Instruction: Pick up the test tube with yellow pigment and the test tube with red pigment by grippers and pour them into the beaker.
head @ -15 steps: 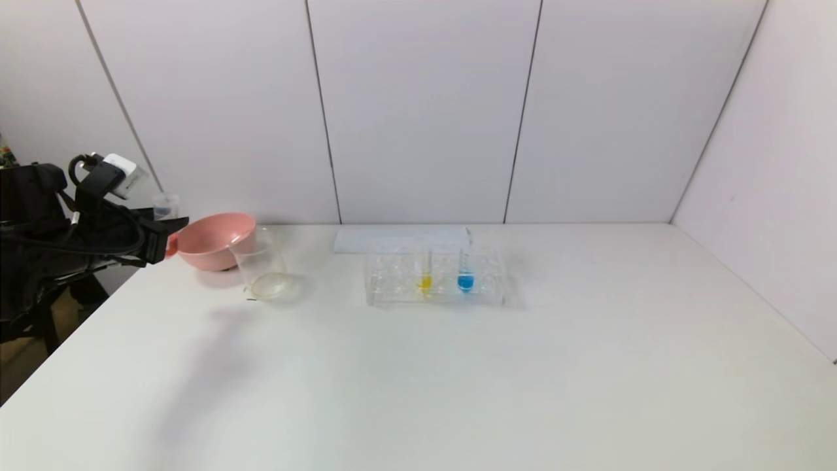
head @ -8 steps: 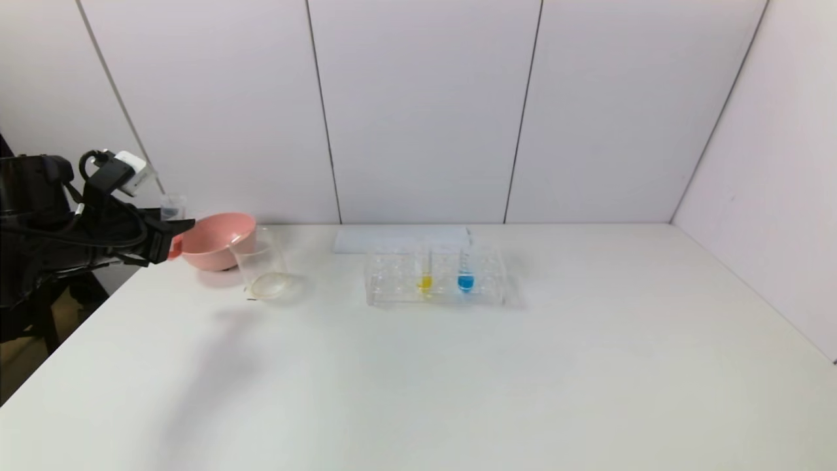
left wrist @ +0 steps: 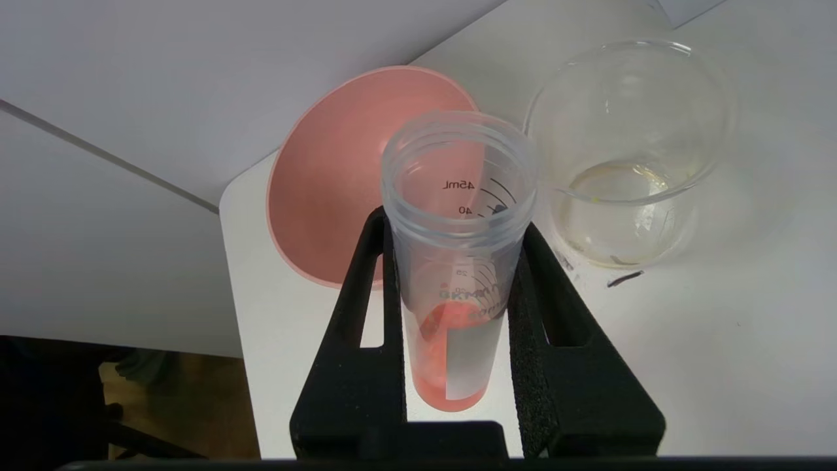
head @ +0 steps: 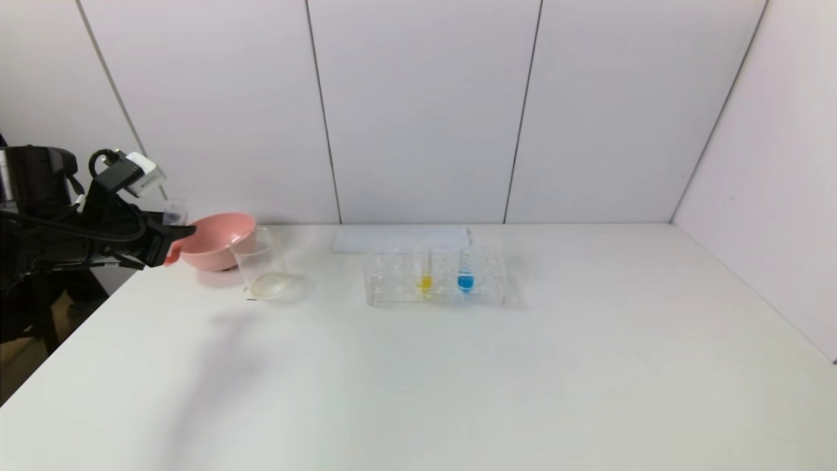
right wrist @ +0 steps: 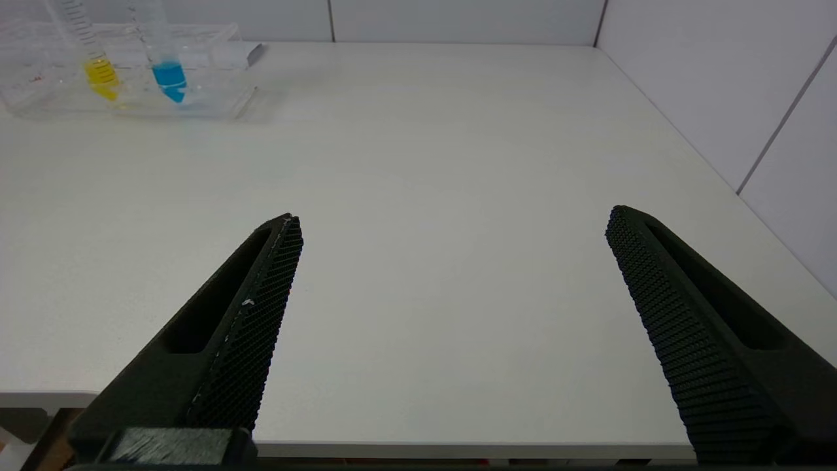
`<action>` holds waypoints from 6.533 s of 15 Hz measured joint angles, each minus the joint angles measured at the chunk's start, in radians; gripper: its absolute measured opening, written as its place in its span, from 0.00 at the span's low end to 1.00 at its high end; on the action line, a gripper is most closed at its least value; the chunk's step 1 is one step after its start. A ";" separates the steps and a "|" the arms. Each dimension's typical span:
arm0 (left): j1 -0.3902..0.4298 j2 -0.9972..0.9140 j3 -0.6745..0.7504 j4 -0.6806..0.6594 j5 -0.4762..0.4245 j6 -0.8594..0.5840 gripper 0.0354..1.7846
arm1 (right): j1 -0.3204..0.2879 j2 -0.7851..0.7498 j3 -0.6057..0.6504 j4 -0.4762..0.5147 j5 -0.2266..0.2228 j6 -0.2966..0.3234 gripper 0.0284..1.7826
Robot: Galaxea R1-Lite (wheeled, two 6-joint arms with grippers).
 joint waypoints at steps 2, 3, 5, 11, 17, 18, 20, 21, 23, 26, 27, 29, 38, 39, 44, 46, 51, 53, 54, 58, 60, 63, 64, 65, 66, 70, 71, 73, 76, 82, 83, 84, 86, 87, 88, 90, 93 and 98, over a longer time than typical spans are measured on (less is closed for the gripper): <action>0.005 0.000 -0.003 0.024 0.000 0.014 0.24 | 0.000 0.000 0.000 0.000 0.001 0.000 0.95; 0.009 0.003 -0.007 0.026 -0.001 0.031 0.24 | 0.000 0.000 0.000 0.000 0.000 0.000 0.95; 0.012 0.015 -0.019 0.032 -0.009 0.083 0.24 | 0.000 0.000 0.000 0.000 0.001 0.000 0.95; 0.006 0.034 -0.060 0.111 -0.055 0.175 0.24 | 0.000 0.000 0.000 0.000 0.000 0.000 0.95; -0.023 0.038 -0.133 0.235 -0.055 0.304 0.24 | 0.000 0.000 0.000 0.000 0.000 0.000 0.95; -0.028 0.037 -0.139 0.251 -0.054 0.318 0.24 | 0.000 0.000 0.000 0.000 0.001 0.000 0.95; -0.035 0.034 -0.158 0.300 -0.050 0.349 0.24 | 0.000 0.000 0.000 0.000 0.001 0.000 0.95; -0.035 0.033 -0.174 0.335 -0.050 0.369 0.24 | 0.000 0.000 0.000 0.000 0.000 0.000 0.95; -0.037 0.033 -0.225 0.431 -0.050 0.416 0.24 | 0.000 0.000 0.000 0.000 0.000 0.000 0.95; -0.038 0.045 -0.329 0.597 -0.051 0.514 0.24 | 0.000 0.000 0.000 0.000 0.000 0.000 0.95; -0.038 0.053 -0.358 0.643 -0.051 0.543 0.24 | 0.000 0.000 0.000 0.000 0.000 0.000 0.95; -0.039 0.068 -0.399 0.679 -0.052 0.581 0.24 | 0.000 0.000 0.000 0.000 0.000 0.000 0.95; -0.041 0.138 -0.529 0.782 -0.045 0.714 0.24 | 0.000 0.000 0.000 0.000 0.000 0.000 0.95; -0.040 0.150 -0.548 0.800 -0.044 0.729 0.24 | 0.000 0.000 0.000 0.000 0.001 0.000 0.95; -0.041 0.199 -0.626 0.868 -0.025 0.797 0.24 | 0.000 0.000 0.000 0.000 0.000 0.000 0.95; -0.042 0.210 -0.644 0.873 -0.015 0.810 0.24 | 0.000 0.000 0.000 0.000 0.000 0.000 0.95; -0.059 0.226 -0.706 0.972 0.042 0.838 0.24 | 0.000 0.000 0.000 0.000 0.000 0.000 0.95; -0.064 0.232 -0.724 0.973 0.046 0.847 0.24 | 0.000 0.000 0.000 0.000 0.000 0.000 0.95; -0.068 0.235 -0.731 0.973 0.047 0.856 0.24 | 0.000 0.000 0.000 0.000 0.001 0.000 0.95; -0.088 0.247 -0.762 0.974 0.074 0.883 0.24 | 0.000 0.000 0.000 0.000 0.000 0.000 0.95; -0.101 0.251 -0.773 0.974 0.081 0.885 0.24 | 0.000 0.000 0.000 0.000 0.000 0.000 0.95; -0.117 0.256 -0.783 0.975 0.132 0.901 0.24 | 0.000 0.000 0.000 0.000 0.001 0.000 0.95; -0.123 0.258 -0.784 0.974 0.148 0.902 0.24 | 0.000 0.000 0.000 0.000 0.000 0.000 0.95; -0.127 0.261 -0.787 0.974 0.163 0.908 0.24 | 0.000 0.000 0.000 0.000 0.001 0.000 0.95; -0.130 0.263 -0.790 0.975 0.176 0.925 0.24 | 0.000 0.000 0.000 0.000 0.000 0.000 0.95; -0.140 0.266 -0.795 0.975 0.224 0.958 0.24 | 0.000 0.000 0.000 0.000 0.000 0.000 0.95; -0.145 0.266 -0.795 0.974 0.238 0.971 0.24 | 0.000 0.000 0.000 0.000 0.001 0.000 0.95; -0.150 0.267 -0.795 0.966 0.267 0.998 0.24 | 0.000 0.000 0.000 0.000 0.000 0.000 0.95; -0.159 0.270 -0.796 0.962 0.303 1.024 0.24 | 0.000 0.000 0.000 0.000 0.000 0.000 0.95; -0.188 0.287 -0.807 0.962 0.399 1.058 0.24 | 0.000 0.000 0.000 0.000 0.001 0.000 0.95; -0.194 0.289 -0.812 0.962 0.416 1.071 0.24 | 0.000 0.000 0.000 0.000 0.001 0.000 0.95; -0.201 0.291 -0.815 0.962 0.429 1.081 0.24 | 0.000 0.000 0.000 0.000 0.001 0.000 0.95; -0.211 0.294 -0.818 0.960 0.448 1.095 0.24 | 0.000 0.000 0.000 0.000 0.000 0.000 0.95; -0.214 0.295 -0.821 0.960 0.461 1.105 0.24 | 0.000 0.000 0.000 0.000 0.000 0.000 0.95; -0.217 0.296 -0.823 0.960 0.469 1.109 0.24 | 0.000 0.000 0.000 0.000 0.001 0.000 0.95; -0.228 0.298 -0.826 0.960 0.488 1.119 0.24 | 0.000 0.000 0.000 0.000 0.000 0.000 0.95; -0.240 0.303 -0.833 0.959 0.528 1.132 0.24 | 0.000 0.000 0.000 0.000 0.000 0.000 0.95; -0.257 0.307 -0.842 0.957 0.604 1.174 0.24 | 0.000 0.000 0.000 0.000 0.000 0.000 0.95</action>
